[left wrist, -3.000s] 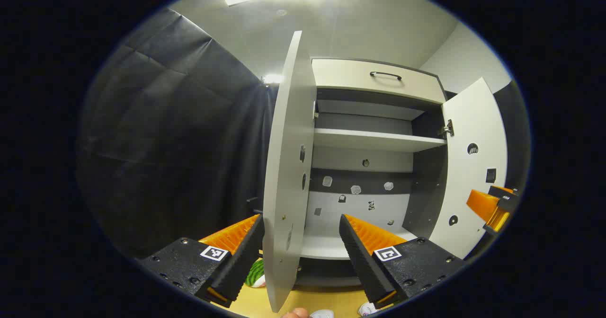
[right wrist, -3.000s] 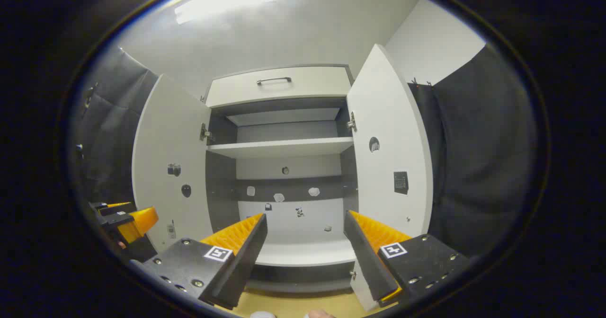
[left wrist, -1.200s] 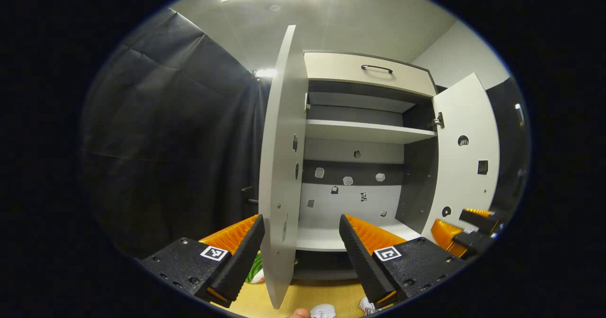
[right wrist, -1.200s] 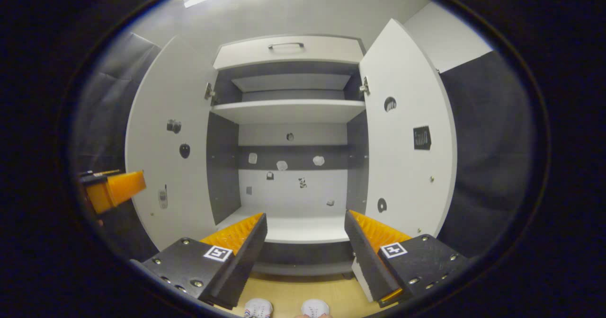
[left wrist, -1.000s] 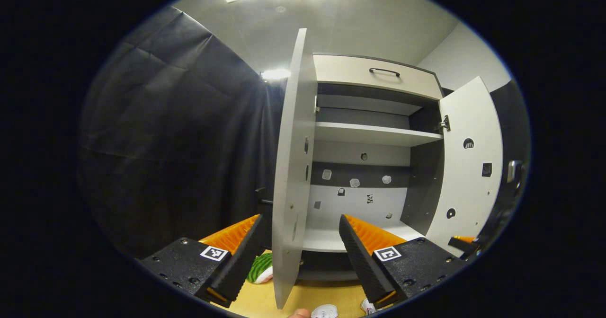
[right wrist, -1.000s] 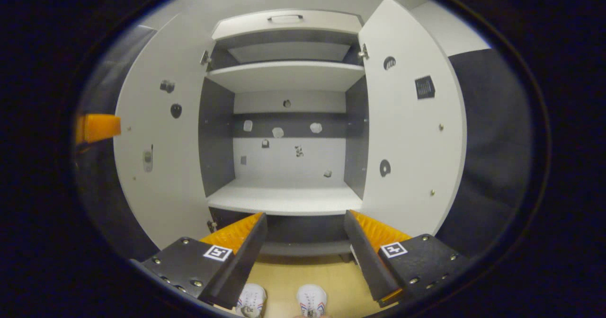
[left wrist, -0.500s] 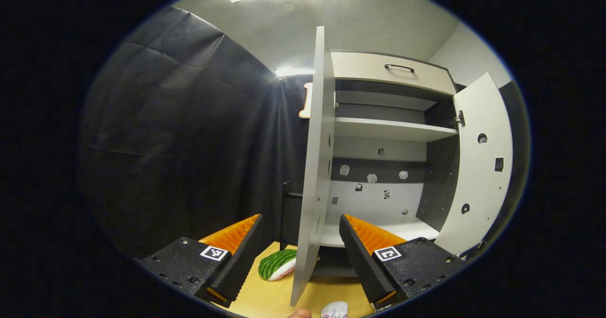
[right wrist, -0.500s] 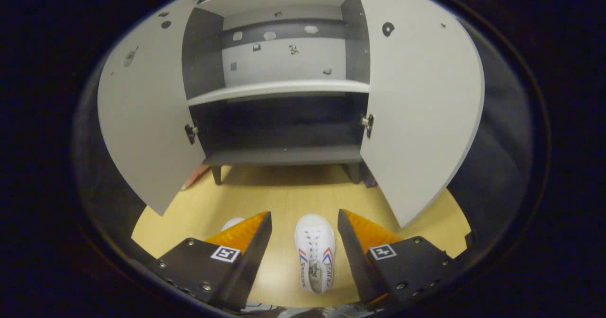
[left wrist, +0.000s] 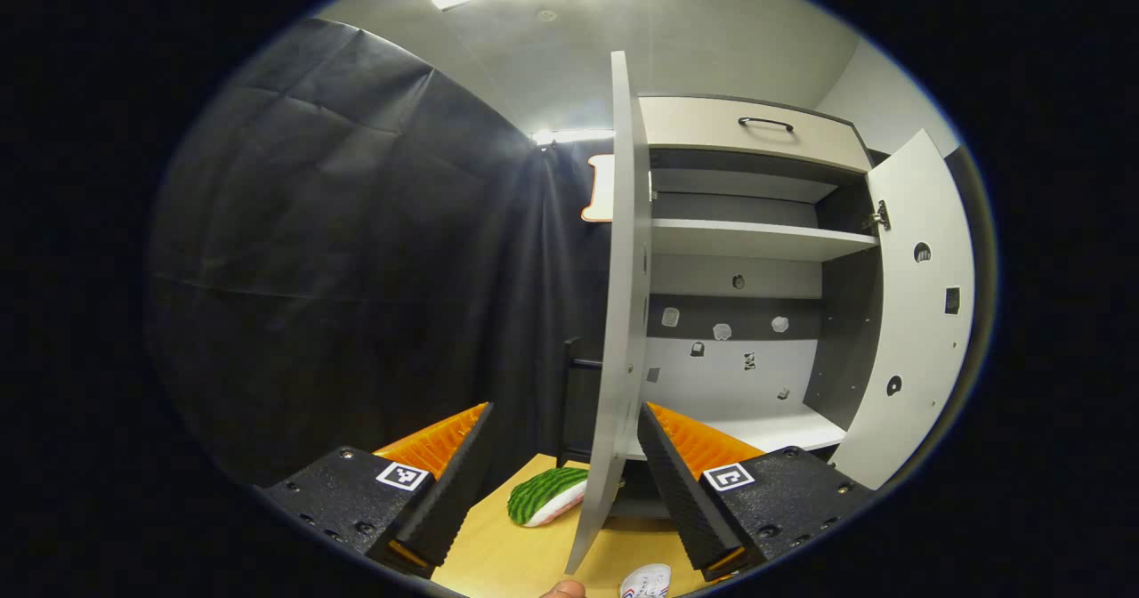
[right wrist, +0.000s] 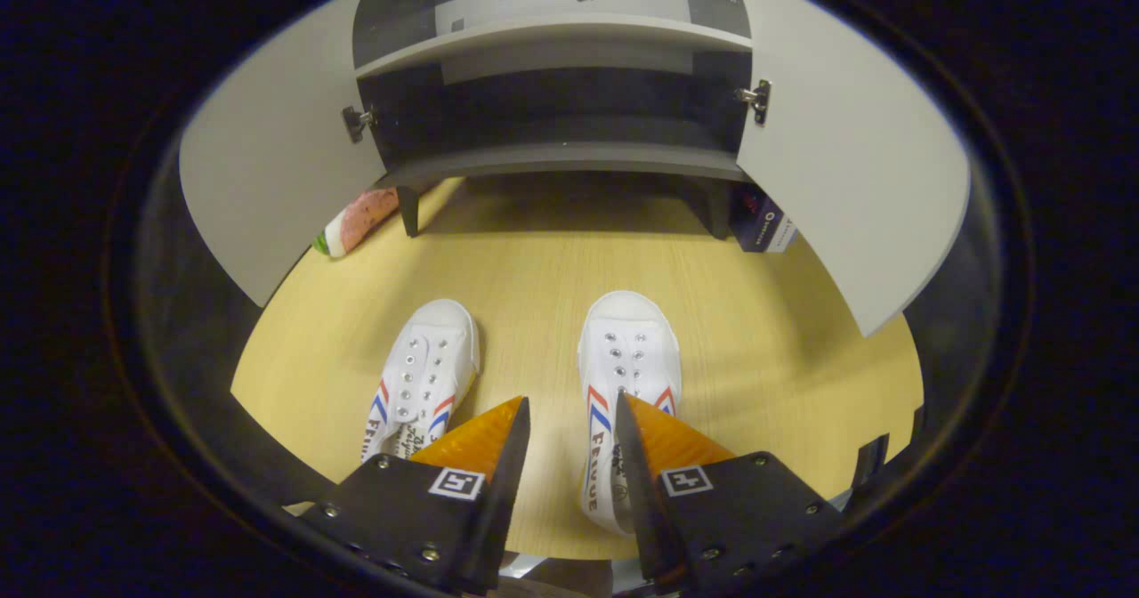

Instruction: Grab one shoe with the right hand and put it into the shoe cabinet, grab the other shoe with the left hand and put it into the shoe cabinet; then close the right door with the right hand and the left door with the left hand.

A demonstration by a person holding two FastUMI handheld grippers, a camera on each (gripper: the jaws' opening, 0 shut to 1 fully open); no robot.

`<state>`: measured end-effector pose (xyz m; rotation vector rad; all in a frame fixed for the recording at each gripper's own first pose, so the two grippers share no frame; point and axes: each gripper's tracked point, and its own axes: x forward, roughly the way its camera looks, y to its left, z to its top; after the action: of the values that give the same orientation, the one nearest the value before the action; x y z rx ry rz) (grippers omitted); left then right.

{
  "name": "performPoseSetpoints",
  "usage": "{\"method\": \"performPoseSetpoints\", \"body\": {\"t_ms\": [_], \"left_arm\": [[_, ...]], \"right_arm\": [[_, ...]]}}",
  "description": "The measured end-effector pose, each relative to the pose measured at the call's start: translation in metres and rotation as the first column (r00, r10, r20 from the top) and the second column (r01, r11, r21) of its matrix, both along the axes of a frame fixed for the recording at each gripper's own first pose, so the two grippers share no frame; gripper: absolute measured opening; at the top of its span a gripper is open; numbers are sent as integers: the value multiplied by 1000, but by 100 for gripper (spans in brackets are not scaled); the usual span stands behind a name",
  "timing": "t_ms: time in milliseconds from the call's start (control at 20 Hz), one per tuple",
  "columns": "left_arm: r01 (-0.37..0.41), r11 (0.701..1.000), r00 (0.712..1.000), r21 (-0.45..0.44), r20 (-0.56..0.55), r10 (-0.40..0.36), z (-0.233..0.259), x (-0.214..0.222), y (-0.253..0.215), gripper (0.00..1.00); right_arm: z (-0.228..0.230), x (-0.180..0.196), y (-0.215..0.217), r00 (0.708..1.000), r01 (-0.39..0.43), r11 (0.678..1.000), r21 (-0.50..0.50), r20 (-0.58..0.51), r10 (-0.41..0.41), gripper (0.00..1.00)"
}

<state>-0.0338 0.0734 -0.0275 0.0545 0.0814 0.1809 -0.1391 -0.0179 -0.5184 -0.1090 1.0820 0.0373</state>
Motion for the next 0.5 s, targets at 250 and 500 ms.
{"method": "performPoseSetpoints", "body": {"t_ms": [250,500], "left_arm": [[-37,999,999,-10,-21,37,-9,-2,11,96],[-64,996,998,-54,-28,63,-15,-3,25,96]], "right_arm": [[-43,-4,-7,996,-19,997,-71,-91,12,58],[-63,-13,-14,994,-62,991,-119,-93,51,59]]}}
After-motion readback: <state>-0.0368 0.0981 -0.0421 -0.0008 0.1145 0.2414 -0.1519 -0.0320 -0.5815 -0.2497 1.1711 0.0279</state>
